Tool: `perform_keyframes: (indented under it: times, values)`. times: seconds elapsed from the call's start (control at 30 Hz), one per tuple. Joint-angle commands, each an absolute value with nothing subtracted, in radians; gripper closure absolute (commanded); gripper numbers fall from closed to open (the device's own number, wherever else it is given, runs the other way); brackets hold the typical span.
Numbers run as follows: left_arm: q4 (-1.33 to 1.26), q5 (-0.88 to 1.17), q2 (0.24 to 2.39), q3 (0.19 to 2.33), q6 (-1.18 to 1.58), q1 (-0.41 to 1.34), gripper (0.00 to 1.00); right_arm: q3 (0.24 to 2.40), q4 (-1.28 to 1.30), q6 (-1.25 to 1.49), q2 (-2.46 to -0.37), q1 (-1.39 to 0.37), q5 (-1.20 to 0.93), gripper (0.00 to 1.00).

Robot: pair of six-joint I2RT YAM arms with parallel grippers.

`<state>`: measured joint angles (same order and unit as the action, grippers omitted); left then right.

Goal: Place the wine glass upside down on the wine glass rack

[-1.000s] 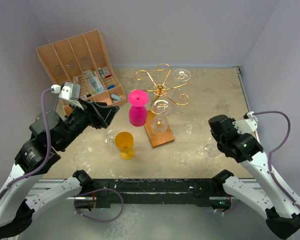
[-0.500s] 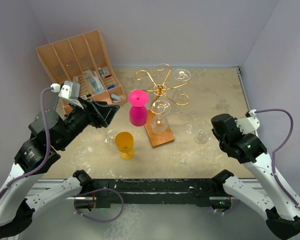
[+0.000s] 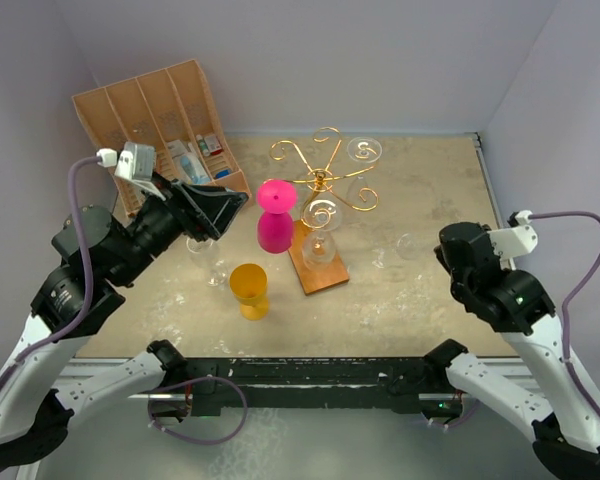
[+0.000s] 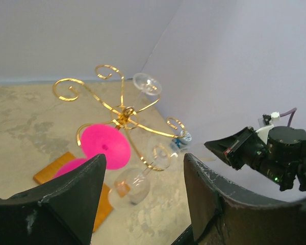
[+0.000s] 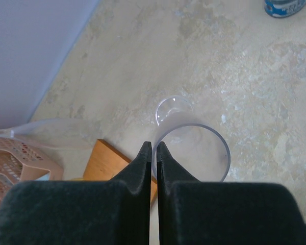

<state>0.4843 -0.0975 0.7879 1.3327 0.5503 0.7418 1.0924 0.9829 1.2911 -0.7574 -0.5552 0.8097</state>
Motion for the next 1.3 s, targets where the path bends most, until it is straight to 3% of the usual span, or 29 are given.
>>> perform_keyframes:
  times: [0.0, 0.33, 0.63, 0.83, 1.27]
  values:
    - [0.308, -0.01, 0.851, 1.405, 0.647, 0.744, 0.4, 1.185, 0.859, 1.182, -0.699, -0.554, 0.915, 1.0]
    - [-0.012, 0.003, 0.941, 1.403, 1.0, 0.743, 0.43, 1.276, 0.462, 0.809, -0.612, -0.555, 0.919, 1.0]
    - [-0.154, 0.005, 1.033, 1.403, 1.162, 0.743, 0.46, 1.251, 0.253, 0.707, -0.507, -0.555, 0.781, 1.0]
    - [-0.339, 0.022, 1.111, 1.374, 1.269, 0.768, 0.46, 1.242, 0.116, 0.68, -0.471, -0.555, 0.617, 1.0]
    - [-0.433, -0.171, 1.352, 1.467, 1.271, 0.967, 0.45, 1.133, -0.133, 0.769, -0.44, -0.555, 0.38, 1.0]
